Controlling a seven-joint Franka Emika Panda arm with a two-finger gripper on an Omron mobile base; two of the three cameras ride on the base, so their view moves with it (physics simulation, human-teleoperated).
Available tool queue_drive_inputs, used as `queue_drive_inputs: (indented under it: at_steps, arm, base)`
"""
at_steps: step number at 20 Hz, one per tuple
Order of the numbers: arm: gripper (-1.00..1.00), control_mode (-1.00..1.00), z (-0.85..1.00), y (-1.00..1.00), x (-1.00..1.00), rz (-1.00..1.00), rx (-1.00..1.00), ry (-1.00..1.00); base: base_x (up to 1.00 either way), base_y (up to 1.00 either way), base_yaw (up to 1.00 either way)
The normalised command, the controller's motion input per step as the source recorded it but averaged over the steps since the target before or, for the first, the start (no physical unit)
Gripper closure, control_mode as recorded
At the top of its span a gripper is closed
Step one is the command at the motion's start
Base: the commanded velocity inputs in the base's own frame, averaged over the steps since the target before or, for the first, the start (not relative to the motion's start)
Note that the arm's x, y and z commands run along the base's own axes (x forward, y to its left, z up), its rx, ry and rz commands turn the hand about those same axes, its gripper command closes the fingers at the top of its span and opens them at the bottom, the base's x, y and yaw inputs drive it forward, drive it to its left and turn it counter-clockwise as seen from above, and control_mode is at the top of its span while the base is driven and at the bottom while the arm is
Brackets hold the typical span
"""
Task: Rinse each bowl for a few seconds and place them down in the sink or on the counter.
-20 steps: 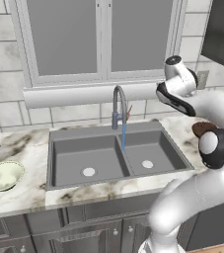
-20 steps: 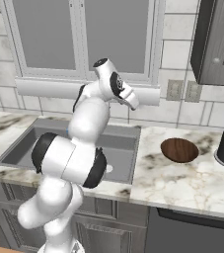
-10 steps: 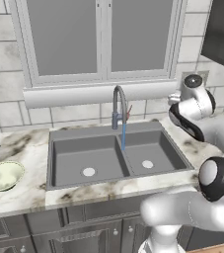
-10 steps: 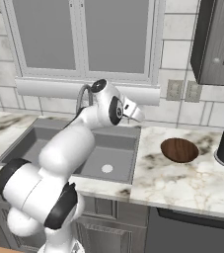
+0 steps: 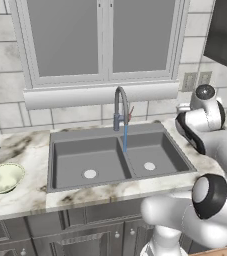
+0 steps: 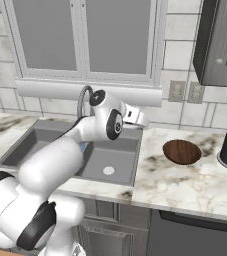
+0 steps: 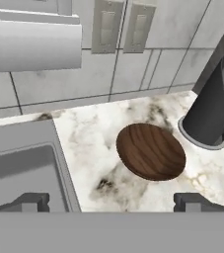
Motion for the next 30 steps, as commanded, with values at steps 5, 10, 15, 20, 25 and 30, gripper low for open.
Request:
queue_drive_inputs:
  at_steps: [5,10,15,20,25,30]
  arm:
    - [-1.00,-1.00,0.27,-0.01,-0.11,0.02,-0.10,0.14]
    - [-1.00,-1.00,0.10,-0.13,-0.15,-0.02,0.00,0.21]
    - [-1.00,-1.00,0.00,-0.14,-0.24,-0.03,0.00,0.21]
    - [-1.00,-1.00,-0.06,-0.04,-0.23,0.00,0.00,0.05]
    - [-1.00,-1.00,-0.25,-0.03,-0.15,0.02,-0.03,0.00]
    - [-1.00,-1.00,-0.26,-0.08,-0.04,0.03,-0.03,0.00]
  base:
    - [0.00,0.00,0.00]
    - [0.00,0.00,0.00]
    - [0.00,0.00,0.00]
    - [0.00,0.00,0.00]
    - [0.00,0.00,0.00]
    - [0.00,0.00,0.00]
